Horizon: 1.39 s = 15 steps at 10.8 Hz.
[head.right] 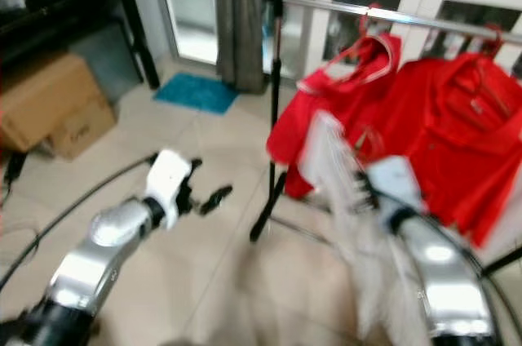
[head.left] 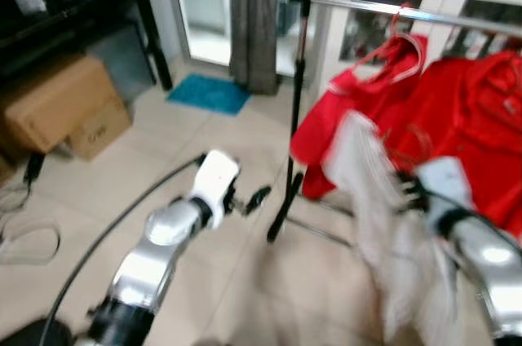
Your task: Hang hanger
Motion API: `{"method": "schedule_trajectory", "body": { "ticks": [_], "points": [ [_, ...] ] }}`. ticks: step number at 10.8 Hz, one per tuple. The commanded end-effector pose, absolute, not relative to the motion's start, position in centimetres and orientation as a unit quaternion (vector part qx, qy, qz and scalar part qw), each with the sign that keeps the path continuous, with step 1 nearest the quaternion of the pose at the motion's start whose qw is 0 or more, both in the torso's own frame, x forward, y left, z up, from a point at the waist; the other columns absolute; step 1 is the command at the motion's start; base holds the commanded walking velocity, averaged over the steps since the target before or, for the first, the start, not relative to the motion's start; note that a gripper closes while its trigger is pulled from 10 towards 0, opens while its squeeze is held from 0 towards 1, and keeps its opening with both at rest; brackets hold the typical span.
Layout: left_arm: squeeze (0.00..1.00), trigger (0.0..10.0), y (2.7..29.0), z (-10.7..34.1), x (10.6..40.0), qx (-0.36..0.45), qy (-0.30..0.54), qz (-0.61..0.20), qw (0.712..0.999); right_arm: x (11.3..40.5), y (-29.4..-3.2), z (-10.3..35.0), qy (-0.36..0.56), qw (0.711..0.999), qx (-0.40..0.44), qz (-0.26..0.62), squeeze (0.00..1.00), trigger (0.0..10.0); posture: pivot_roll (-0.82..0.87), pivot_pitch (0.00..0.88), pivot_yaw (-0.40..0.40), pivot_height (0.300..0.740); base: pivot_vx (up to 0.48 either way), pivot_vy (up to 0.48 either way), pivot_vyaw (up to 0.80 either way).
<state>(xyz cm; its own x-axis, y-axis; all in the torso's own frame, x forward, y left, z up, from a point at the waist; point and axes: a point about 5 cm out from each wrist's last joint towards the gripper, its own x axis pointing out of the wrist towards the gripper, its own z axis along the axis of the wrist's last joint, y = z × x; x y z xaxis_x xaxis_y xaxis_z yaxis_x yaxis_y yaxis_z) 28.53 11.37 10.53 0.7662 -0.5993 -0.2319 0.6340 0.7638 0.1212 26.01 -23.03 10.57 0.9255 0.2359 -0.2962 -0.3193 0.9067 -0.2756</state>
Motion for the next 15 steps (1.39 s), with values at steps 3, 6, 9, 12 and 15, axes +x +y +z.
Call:
{"method": "schedule_trajectory", "body": {
  "ticks": [3,6,9,12,15],
  "points": [
    [1.0,10.0,11.4,11.5,29.5,0.066,0.079,-0.323,0.941,26.5,-19.3,12.7,0.081,0.952,-0.156,0.249,0.0,0.0,-0.15,0.0,-0.003,0.74,0.0,0.0,0.0],
    [0.0,10.0,10.5,13.1,31.5,-0.027,0.052,-0.315,0.947,26.8,-16.4,15.0,0.04,0.929,-0.156,0.334,0.0,0.0,-0.15,0.0,-0.002,0.74,0.0,0.0,0.0],
    [0.0,10.0,9.0,14.4,33.1,-0.125,0.048,-0.345,0.929,26.8,-14.7,16.5,0.013,0.911,-0.176,0.374,0.0,0.0,-0.15,0.004,0.009,0.74,0.0,0.0,0.0],
    [0.0,1.4,9.2,13.0,33.9,-0.103,0.108,-0.318,0.937,26.7,-14.3,17.0,0.009,0.907,-0.18,0.38,0.0,0.0,-0.16,0.002,0.025,0.74,0.0,0.0,0.0],
    [0.0,2.6,9.6,12.6,34.0,0.006,0.102,-0.296,0.95,27.0,-14.6,17.1,0.012,0.912,-0.184,0.365,0.0,0.0,-0.16,0.007,0.026,0.74,0.0,0.0,0.0]
  ]
}}
